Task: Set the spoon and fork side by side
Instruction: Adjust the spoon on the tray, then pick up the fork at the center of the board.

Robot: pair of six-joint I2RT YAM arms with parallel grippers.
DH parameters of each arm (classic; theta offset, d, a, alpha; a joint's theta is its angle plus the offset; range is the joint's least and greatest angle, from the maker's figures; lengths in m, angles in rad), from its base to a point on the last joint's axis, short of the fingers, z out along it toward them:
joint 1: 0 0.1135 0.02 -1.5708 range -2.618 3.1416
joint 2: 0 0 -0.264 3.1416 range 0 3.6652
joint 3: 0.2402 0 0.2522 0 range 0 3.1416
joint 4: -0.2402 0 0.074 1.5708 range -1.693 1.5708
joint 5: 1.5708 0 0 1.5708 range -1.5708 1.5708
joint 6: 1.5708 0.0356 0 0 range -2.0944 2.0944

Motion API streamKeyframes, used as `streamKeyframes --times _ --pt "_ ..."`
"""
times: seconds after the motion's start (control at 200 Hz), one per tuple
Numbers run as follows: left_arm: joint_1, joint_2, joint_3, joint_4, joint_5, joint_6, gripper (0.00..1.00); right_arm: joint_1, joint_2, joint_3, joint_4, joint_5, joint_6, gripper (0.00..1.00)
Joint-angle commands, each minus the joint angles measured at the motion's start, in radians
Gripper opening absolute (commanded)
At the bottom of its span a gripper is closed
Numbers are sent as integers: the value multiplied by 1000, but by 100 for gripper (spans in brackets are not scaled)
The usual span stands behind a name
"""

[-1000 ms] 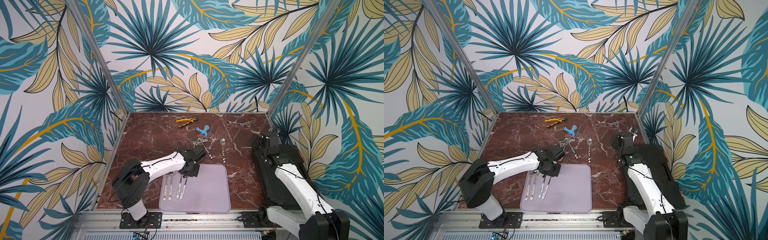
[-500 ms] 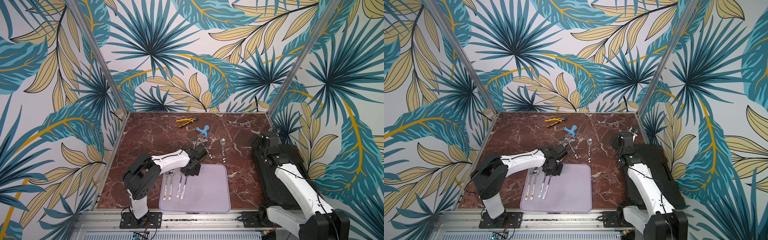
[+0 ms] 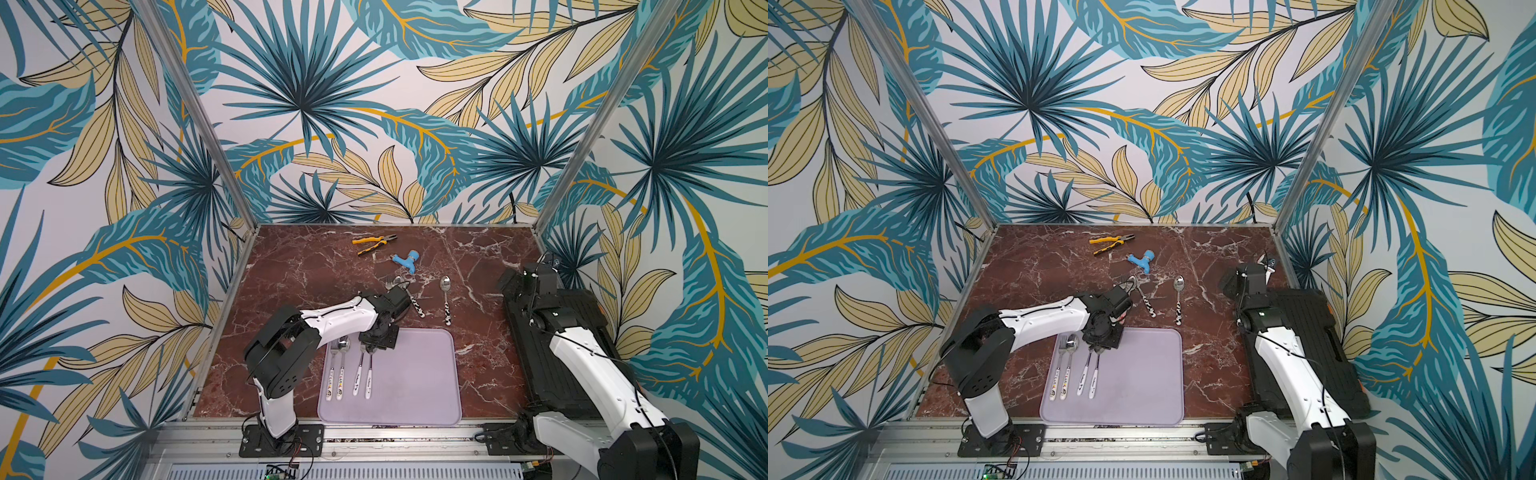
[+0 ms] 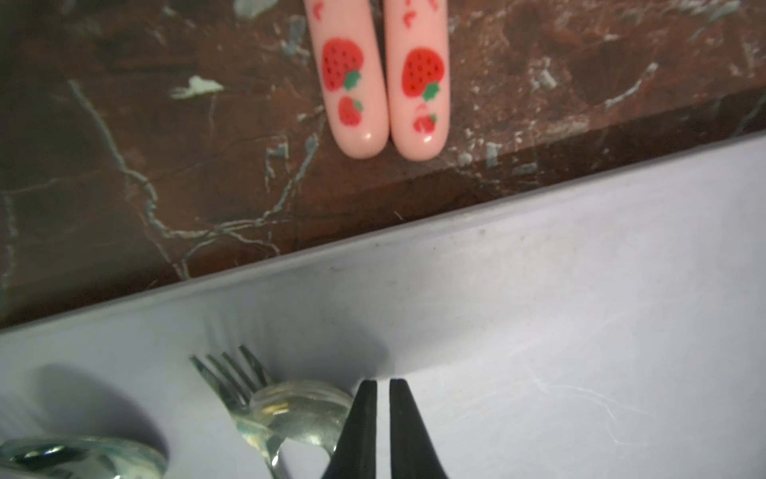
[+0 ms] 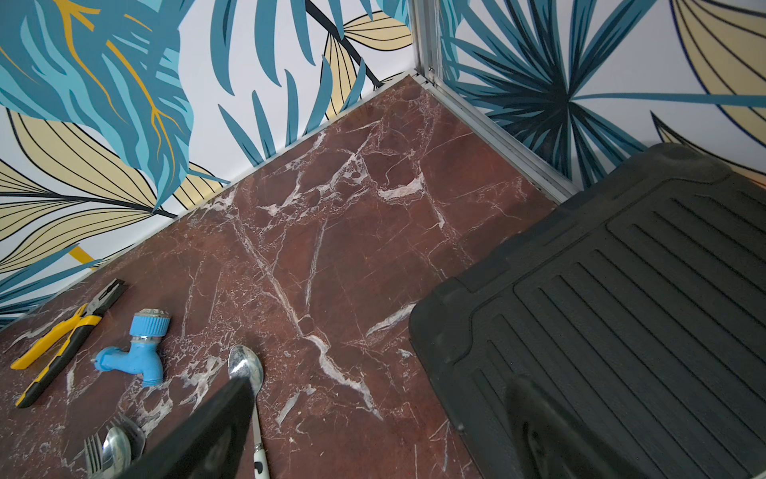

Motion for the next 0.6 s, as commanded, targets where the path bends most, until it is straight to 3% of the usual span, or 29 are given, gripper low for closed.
streamKeyframes --times 0.0,0.386,0.591 --pt "-6 -57 75 -21 2 15 15 -1 3 6 -10 20 -4 99" --pt "54 -14 232 -69 -9 22 27 -1 6 5 -10 22 -3 99" --pt "109 89 370 -113 5 40 32 -1 11 5 -10 25 -5 100"
